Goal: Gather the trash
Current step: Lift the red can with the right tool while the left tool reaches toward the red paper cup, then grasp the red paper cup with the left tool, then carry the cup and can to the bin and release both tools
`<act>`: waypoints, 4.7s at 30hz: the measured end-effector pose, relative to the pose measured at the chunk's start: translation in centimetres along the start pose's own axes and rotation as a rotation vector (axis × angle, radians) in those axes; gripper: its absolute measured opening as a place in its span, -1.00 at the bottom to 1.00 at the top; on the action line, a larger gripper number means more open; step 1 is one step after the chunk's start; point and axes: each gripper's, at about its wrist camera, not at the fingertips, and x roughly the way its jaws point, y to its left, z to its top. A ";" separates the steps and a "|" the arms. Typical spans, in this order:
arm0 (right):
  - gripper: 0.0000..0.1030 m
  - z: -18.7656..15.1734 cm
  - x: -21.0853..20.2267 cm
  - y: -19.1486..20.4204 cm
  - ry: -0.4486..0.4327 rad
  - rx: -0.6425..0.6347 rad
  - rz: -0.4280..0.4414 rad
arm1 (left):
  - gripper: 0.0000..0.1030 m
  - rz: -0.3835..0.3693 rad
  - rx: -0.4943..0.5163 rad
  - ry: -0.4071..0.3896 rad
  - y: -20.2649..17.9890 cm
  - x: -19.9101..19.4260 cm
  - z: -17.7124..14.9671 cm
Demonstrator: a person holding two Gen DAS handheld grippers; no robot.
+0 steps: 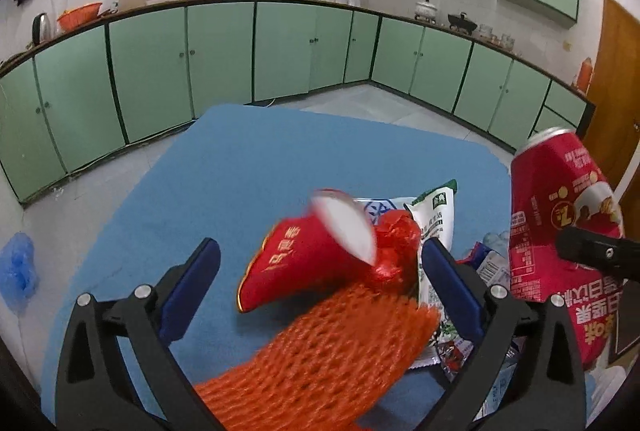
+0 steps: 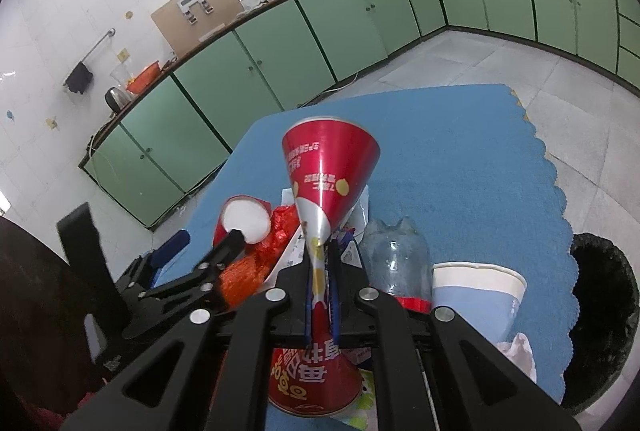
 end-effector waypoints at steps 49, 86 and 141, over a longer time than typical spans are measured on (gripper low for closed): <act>-0.87 -0.4 3.1 2.1 0.064 -0.014 -0.025 | 0.48 0.005 -0.090 0.229 9.6 10.0 2.6; -0.87 -0.9 -3.6 1.2 -0.081 -0.001 -0.050 | -0.32 -0.039 0.107 -0.119 -3.2 -6.2 5.7; -0.16 -10.9 -17.9 -32.0 -0.181 0.477 -0.478 | 0.32 -0.534 0.393 0.222 -37.0 4.6 -7.4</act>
